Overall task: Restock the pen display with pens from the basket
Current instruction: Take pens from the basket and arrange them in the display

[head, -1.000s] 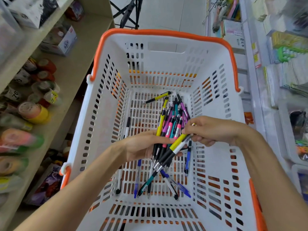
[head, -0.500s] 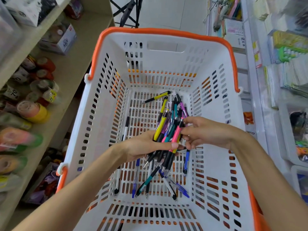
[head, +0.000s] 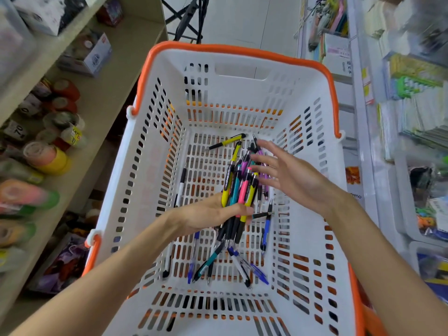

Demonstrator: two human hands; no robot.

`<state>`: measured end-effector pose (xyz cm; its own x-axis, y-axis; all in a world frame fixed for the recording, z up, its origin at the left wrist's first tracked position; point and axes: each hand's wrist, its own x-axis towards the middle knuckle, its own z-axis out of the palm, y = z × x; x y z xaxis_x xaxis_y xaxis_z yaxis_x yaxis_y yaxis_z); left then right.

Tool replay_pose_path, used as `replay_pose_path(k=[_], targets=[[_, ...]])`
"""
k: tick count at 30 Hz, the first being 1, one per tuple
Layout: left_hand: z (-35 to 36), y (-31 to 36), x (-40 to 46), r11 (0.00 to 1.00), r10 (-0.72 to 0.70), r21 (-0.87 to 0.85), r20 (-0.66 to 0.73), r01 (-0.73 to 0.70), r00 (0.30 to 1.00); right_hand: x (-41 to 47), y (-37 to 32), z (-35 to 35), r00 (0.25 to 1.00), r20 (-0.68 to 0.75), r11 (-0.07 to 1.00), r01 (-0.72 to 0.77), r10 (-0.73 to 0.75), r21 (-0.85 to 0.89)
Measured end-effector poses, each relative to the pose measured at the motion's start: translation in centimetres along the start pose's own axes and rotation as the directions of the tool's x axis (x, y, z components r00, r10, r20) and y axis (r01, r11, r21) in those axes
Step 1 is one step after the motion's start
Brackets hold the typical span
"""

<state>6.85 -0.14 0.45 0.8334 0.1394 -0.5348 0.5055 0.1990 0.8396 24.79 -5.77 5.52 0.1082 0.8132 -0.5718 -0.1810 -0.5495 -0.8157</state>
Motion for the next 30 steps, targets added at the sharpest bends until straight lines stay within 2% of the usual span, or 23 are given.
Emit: replay_pose_path(k=[2,3,6,10,13,17,21,24,27,30], targets=[[0.5,0.3,-0.2,0.999,-0.011,-0.044,-0.003,0.011,1.0,0.0,-0.4,0.6,1.0,0.009,0.993,0.008,-0.009,0.115],[0.7,0.7,-0.5,0.997,-0.032,-0.068,0.0,0.032,1.0,0.0,-0.4,1.0,0.999,0.04,0.995,0.009,-0.013,0.098],[1.3,1.8,-1.5,0.969,-0.119,-0.214,0.049,0.126,0.992,-0.3,-0.7,2.4,0.994,0.084,0.997,0.07,-0.067,-0.033],[1.7,3.6,-3.9,0.857,-0.182,-0.471,0.107,0.211,0.978,-1.3,-2.4,4.1,0.983,-0.006,0.948,0.174,-0.183,-0.268],[2.3,4.8,-6.5,0.793,-0.199,-0.566,0.109,0.226,0.974,-2.3,-3.1,5.3,0.979,0.09,0.877,0.206,-0.185,-0.435],[2.5,5.7,-10.8,0.688,-0.209,-0.713,-0.014,0.138,0.978,-3.3,-4.4,8.5,0.976,0.191,0.865,0.185,-0.105,-0.467],[1.8,5.4,-15.6,0.662,-0.226,-0.747,-0.118,0.064,0.967,-3.9,-6.8,12.5,0.948,0.315,0.933,0.152,-0.044,-0.326],[1.1,4.9,-19.8,0.654,-0.239,-0.757,-0.193,0.01,0.952,-4.8,-8.8,16.4,0.922,0.388,0.899,0.172,-0.003,-0.402],[0.9,4.1,-25.5,0.647,-0.216,-0.751,-0.349,-0.134,0.912,-6.0,-10.5,21.5,0.903,0.427,0.846,0.193,0.045,-0.497],[1.2,2.6,-30.6,0.524,-0.213,-0.79,-0.484,-0.319,0.849,-7.9,-11.6,26.2,0.89,0.454,0.839,0.214,0.043,-0.5]])
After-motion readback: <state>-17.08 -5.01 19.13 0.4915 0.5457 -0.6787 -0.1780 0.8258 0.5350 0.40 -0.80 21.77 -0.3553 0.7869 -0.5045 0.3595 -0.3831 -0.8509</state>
